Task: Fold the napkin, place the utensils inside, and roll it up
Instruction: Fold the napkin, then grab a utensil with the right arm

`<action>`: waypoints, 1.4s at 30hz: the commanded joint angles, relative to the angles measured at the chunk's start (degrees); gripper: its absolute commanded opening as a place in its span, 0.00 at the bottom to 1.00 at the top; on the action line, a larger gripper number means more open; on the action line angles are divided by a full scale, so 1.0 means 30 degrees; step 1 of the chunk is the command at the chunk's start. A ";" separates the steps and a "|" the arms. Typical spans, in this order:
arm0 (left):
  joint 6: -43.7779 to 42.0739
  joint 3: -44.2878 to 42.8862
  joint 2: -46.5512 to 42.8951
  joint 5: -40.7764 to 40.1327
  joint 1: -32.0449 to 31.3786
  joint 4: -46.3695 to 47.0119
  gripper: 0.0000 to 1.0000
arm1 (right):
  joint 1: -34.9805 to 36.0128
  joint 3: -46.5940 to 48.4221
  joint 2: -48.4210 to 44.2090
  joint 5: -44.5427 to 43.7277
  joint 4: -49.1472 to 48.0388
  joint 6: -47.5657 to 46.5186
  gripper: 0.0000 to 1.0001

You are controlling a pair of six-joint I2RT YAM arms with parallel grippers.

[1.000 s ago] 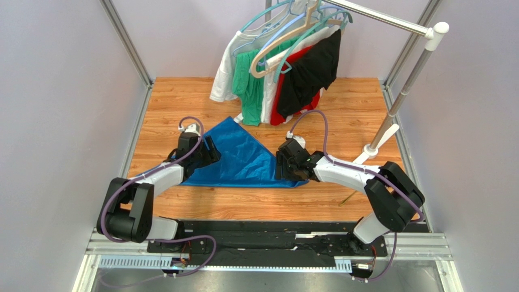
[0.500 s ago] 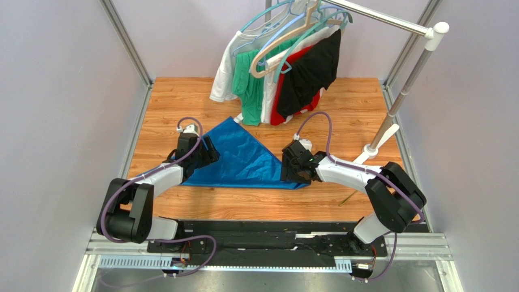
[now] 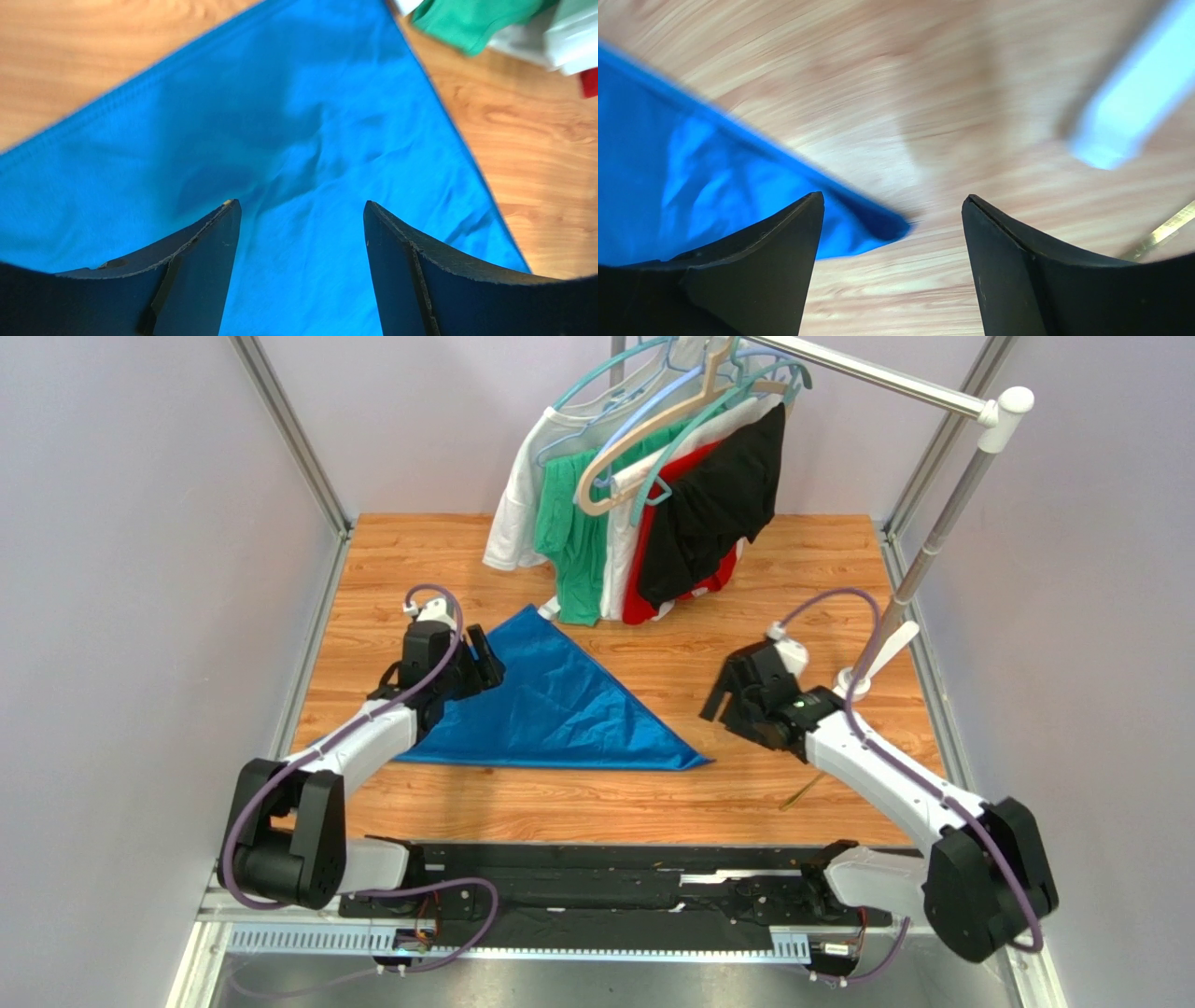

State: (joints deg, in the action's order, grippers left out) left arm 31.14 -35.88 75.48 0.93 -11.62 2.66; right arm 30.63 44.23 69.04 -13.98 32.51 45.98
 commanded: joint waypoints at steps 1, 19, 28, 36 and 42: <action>-0.0974 -0.1048 -0.0697 -0.0106 -0.0200 -0.0242 0.74 | -0.3344 -0.2083 -0.2177 -0.0644 0.1526 0.2044 0.77; -0.1824 -0.0346 -0.0639 0.0744 -0.0288 0.1165 0.74 | -1.2376 -0.2995 -0.4264 -0.0586 0.2845 0.1609 0.76; -0.1765 -0.0198 -0.0230 0.1565 -0.0288 0.1488 0.74 | -1.3374 -0.1793 -0.0572 -0.0322 0.2434 0.1812 0.66; -0.1590 -0.0579 0.1351 0.2472 -0.0288 0.1722 0.73 | -1.3492 -0.2554 -0.0277 0.0001 0.2404 0.3247 0.49; -0.1501 -0.0697 0.2202 0.2883 -0.0288 0.1898 0.73 | -1.3580 -0.2819 0.0835 -0.0438 0.2054 0.2957 0.40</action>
State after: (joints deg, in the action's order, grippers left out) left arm 26.76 -36.77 81.52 7.64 -12.32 5.82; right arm -9.58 35.90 69.47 -14.04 40.49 53.93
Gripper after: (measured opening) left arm 0.731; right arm 0.416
